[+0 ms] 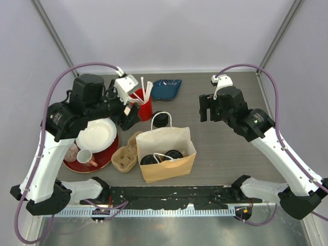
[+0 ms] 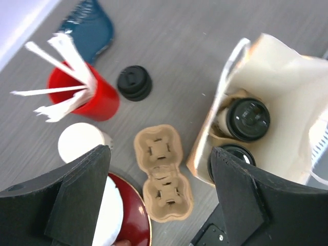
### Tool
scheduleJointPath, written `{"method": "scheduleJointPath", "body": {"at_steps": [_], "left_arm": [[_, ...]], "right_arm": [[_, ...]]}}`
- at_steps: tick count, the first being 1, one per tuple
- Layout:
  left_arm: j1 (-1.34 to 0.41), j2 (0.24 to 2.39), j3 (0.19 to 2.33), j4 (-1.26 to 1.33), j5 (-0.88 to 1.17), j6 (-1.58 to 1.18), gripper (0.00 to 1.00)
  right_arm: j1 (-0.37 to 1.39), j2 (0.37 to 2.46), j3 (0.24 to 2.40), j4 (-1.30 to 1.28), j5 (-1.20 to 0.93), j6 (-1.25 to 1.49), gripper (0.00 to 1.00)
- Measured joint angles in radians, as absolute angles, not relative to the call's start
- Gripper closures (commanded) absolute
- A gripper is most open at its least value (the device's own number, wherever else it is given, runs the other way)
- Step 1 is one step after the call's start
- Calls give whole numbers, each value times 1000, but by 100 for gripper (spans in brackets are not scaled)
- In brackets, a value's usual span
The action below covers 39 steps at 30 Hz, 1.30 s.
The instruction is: Pack the takeout coffee
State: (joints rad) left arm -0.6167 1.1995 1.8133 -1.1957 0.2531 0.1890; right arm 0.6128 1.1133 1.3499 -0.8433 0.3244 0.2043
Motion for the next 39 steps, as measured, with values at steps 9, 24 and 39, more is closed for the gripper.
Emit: {"method": "scheduleJointPath", "body": {"at_steps": [9,24,39], "left_arm": [[-389,1282,1888,-1150,154,134,48],[-266,1601,1776,-997,236,137,71],[-266,1694,1797,-991,221,134,69]], "right_arm": [[613,1113,1330,-820,305,178,12],[602,1113,1273,-807,300,155,12],[600,1113,1273,-808,288,154,12]]}}
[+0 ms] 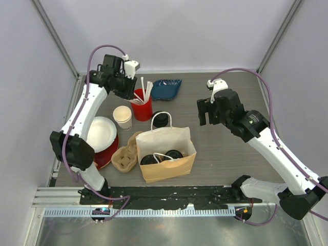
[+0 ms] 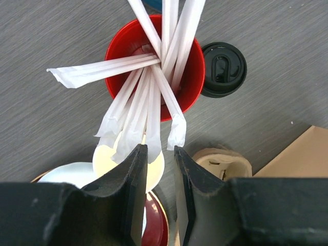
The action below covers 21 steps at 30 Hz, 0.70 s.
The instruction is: Pack the takeout coffee
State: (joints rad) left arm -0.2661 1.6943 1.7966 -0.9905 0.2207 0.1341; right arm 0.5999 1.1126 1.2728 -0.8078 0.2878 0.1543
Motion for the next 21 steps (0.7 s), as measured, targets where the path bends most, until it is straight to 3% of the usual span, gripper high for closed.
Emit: {"method": "scheduleJointPath", "body": {"at_steps": [16,21], "left_arm": [[-290,1713,1798,-983,121,152,62],[-300,1713,1798,-983,92,171,67]], "right_arm": [[600,1111,1272,-808,239,132,12],[600,1111,1272,-808,224,128,12]]}}
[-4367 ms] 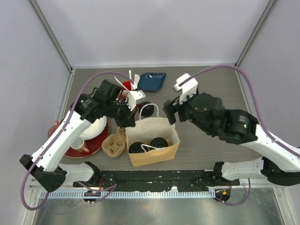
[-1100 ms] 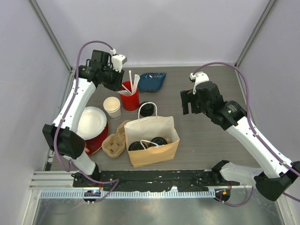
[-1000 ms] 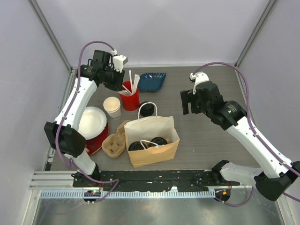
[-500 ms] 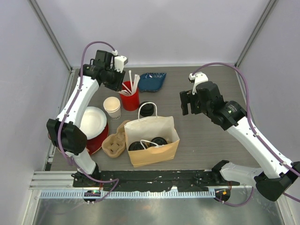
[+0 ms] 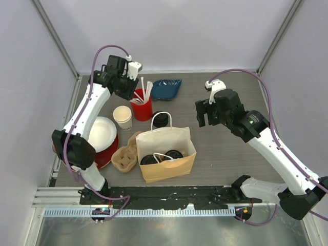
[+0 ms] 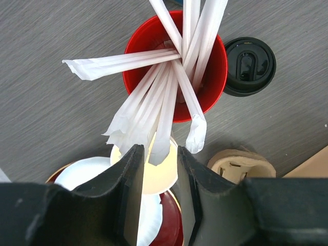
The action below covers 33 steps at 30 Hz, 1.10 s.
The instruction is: Pack the takeout coffee
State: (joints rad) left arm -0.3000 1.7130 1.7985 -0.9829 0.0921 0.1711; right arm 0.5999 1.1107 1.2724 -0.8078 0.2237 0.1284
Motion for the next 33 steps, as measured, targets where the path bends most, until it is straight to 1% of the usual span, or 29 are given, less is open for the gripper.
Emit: {"method": "scheduleJointPath", "body": {"at_steps": [2,3,4,10,14,19,20,21,22,23,26,30,33], "left_arm": [[-302,1713,1797,-982,87,178,70],[-303,1713,1795,-981,86,183,74],[-306,1713,1792,-980,86,187,75],[-312,1713,1782,-980,85,195,72],[-312,1713,1782,-980,78,196,81],[-314,1713,1782,-981,71,196,89],[-314,1713,1782,-981,71,197,93],[-314,1713,1782,-982,70,197,94],[-314,1713,1782,-984,70,197,94],[-314,1713,1782,-984,70,199,91],[-314,1713,1782,-986,71,200,78],[-314,1713,1782,-988,67,214,74],[-314,1713,1779,-987,60,221,75]], "right_arm": [[600,1111,1272,-808,220,126,12],[600,1111,1272,-808,218,126,12],[600,1111,1272,-808,215,126,12],[600,1111,1271,-808,207,125,12],[600,1110,1266,-807,199,119,12],[600,1105,1266,-807,192,114,12],[600,1104,1266,-807,191,113,12],[600,1104,1266,-807,191,112,12],[600,1104,1266,-807,189,112,12],[600,1104,1266,-807,188,111,12],[600,1104,1266,-807,185,110,12],[600,1103,1266,-807,181,107,12],[600,1101,1266,-808,178,107,13]]}}
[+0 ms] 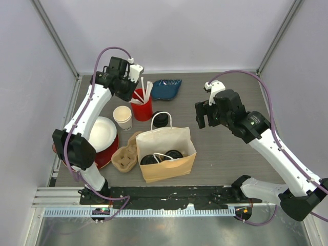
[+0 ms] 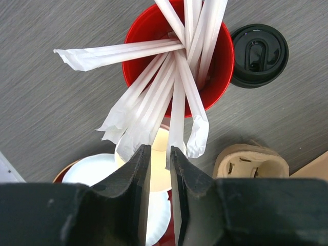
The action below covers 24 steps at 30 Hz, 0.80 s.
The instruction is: Pack the takeout coffee
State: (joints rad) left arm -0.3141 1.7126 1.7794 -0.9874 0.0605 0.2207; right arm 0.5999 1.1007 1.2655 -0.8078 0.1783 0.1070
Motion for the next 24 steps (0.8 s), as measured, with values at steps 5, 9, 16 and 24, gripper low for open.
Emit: {"method": "scheduleJointPath", "body": {"at_steps": [5,9,16,24], "left_arm": [[-314,1715,1768,-989,64,223,78],[-314,1729,1767,-994,97,221,78],[-315,1750,1767,-1019,143,218,74],[-316,1750,1767,-1044,144,218,56]], "right_arm": [[600,1088,1266,-808,173,107,13],[600,1085,1266,-808,171,106,12],[600,1085,1266,-808,170,103,12],[600,1085,1266,-808,165,101,12]]}}
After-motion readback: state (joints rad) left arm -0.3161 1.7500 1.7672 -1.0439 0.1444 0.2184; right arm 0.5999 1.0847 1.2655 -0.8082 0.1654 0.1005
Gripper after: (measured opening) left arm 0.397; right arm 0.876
